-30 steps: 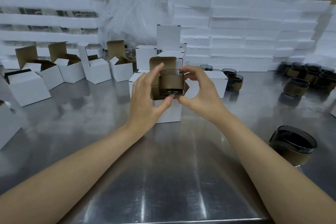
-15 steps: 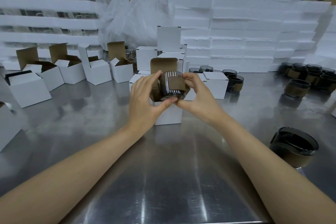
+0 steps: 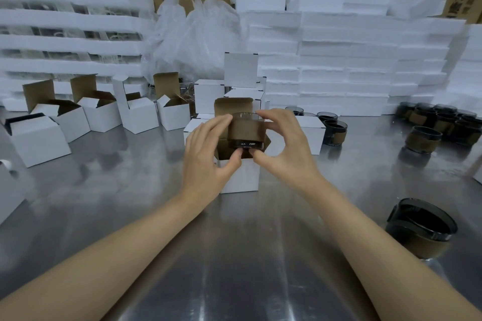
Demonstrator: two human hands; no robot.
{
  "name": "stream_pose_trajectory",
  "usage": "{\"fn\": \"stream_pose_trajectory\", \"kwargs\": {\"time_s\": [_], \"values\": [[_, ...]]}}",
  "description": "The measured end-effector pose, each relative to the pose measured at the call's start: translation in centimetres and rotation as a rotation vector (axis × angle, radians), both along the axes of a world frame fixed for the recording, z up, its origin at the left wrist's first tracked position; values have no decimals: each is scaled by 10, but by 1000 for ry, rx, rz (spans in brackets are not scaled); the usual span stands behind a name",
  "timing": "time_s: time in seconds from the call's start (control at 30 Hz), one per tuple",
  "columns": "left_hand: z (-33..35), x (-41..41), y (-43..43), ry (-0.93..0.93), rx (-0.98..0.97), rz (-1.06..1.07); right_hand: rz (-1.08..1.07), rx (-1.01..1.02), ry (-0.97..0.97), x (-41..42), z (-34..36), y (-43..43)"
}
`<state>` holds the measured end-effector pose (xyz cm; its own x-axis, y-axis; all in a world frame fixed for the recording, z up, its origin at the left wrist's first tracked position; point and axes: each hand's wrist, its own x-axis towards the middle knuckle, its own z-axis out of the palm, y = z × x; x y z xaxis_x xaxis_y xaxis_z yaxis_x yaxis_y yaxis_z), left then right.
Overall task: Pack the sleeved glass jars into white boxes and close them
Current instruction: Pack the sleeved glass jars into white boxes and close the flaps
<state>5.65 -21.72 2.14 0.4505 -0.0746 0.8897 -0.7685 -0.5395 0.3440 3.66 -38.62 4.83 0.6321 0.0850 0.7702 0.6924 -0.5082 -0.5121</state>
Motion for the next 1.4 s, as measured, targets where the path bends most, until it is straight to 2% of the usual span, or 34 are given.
{"fn": "stream_pose_trajectory", "kwargs": {"time_s": [0.17,0.63,0.73,0.83,0.97,1.13,1.4], "values": [[0,0,1,16,-13,12,-18,-31,-13,1,0,1],[-1,-1,-1,103,-49,42,-50,-192,-268,8,-8,5],[0,-4,-1,122,-76,32,54,-138,-214,6,-4,4],[0,-7,-3,53,-87,1,129,-103,-102,2,0,2],[-3,-7,-3,16,-60,-36,151,-166,-20,-3,-2,1],[-3,-4,1,35,-31,-66,178,-111,60,-2,-3,2],[-3,-4,1,26,-18,-150,156,-41,-9,3,-5,3]]}}
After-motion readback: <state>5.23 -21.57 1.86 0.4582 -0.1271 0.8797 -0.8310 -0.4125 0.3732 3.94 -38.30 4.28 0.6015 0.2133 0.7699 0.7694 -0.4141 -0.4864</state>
